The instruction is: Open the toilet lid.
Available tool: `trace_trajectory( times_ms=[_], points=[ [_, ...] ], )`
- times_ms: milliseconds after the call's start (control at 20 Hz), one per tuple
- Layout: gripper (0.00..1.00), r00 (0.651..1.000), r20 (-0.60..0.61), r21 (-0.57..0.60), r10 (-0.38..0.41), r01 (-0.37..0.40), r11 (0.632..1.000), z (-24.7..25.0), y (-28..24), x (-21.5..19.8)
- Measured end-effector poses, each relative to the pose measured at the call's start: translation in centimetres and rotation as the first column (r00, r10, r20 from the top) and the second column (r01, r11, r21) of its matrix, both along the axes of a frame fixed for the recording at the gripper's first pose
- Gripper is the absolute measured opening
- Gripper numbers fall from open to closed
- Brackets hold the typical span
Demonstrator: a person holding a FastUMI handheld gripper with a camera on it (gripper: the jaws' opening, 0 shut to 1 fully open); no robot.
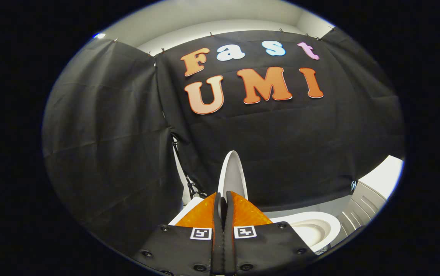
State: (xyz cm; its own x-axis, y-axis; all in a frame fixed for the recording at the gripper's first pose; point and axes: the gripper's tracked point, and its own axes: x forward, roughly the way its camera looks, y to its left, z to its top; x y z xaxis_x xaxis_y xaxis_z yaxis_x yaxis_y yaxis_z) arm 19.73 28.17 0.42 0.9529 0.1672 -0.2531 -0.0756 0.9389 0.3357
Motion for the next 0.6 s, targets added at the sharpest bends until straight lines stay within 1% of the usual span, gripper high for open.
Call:
trace_trajectory(
  times_ms=[100, 300, 400, 500, 600],
  points=[
    [0.08, 0.999, 0.010, -0.045, 0.041, -0.040, 0.998, 0.2, 2.4, 0.2],
    [0.08, 0.995, 0.003, -0.032, 0.101, -0.101, 0.994, -0.2, 6.8, 0.0],
    [0.08, 0.990, 0.015, -0.063, 0.143, -0.141, 0.988, 0.1, 9.0, 0.0],
    [0.08, 0.985, 0.025, -0.123, 0.168, -0.164, 0.979, -0.6, 9.8, 0.3],
    [0.08, 0.983, 0.022, -0.136, 0.181, -0.176, 0.975, -1.1, 11.0, 0.3]
  ],
)
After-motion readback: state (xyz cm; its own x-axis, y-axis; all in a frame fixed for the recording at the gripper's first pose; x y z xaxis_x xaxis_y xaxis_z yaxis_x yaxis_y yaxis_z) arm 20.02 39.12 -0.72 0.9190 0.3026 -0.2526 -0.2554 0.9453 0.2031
